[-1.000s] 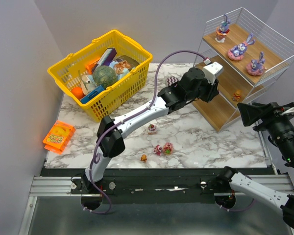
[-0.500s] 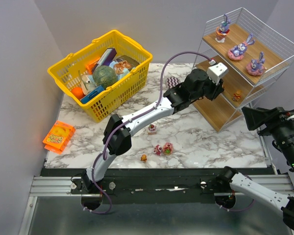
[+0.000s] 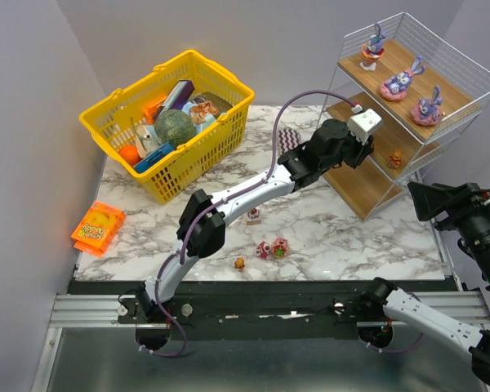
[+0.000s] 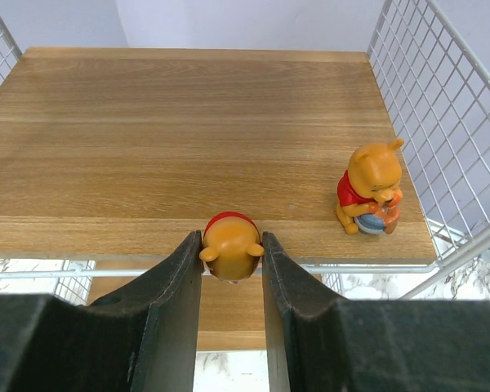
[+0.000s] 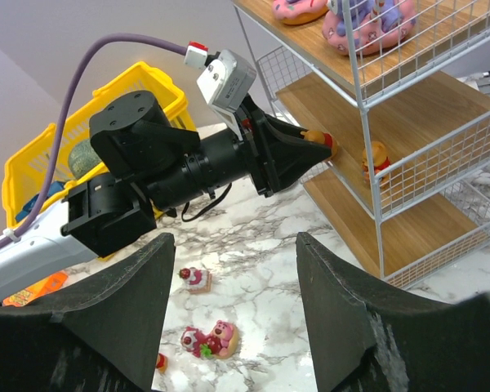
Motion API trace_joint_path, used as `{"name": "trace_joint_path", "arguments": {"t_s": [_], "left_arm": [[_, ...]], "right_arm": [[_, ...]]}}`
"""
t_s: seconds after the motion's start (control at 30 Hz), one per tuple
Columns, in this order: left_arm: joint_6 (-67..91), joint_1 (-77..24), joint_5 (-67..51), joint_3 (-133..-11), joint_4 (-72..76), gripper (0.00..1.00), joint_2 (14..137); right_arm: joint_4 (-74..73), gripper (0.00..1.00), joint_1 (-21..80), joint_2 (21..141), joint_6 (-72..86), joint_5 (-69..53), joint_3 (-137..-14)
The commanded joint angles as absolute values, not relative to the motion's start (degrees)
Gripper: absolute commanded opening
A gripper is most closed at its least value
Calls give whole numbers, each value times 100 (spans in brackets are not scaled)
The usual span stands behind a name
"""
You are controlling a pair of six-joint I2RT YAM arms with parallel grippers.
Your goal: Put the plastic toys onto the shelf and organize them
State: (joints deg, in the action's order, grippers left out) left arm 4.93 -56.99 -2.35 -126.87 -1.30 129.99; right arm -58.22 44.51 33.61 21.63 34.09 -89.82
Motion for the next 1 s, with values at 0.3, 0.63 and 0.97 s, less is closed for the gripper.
{"name": "trace_joint_path", "arguments": {"t_s": [0.3, 0.63, 0.97], "left_arm": [[290, -5704, -44, -12753, 360, 24, 13438], [211, -5704, -44, -12683, 562, 24, 13561], [35, -5695, 263, -12586, 844, 30, 13676]], "right_arm": [[-5968, 69, 4438, 3252, 2180, 3753, -8859], [-5950, 69, 4438, 3234, 2136, 3841, -8824], [-5941, 69, 4447, 3234, 2057, 3867, -8780]]}}
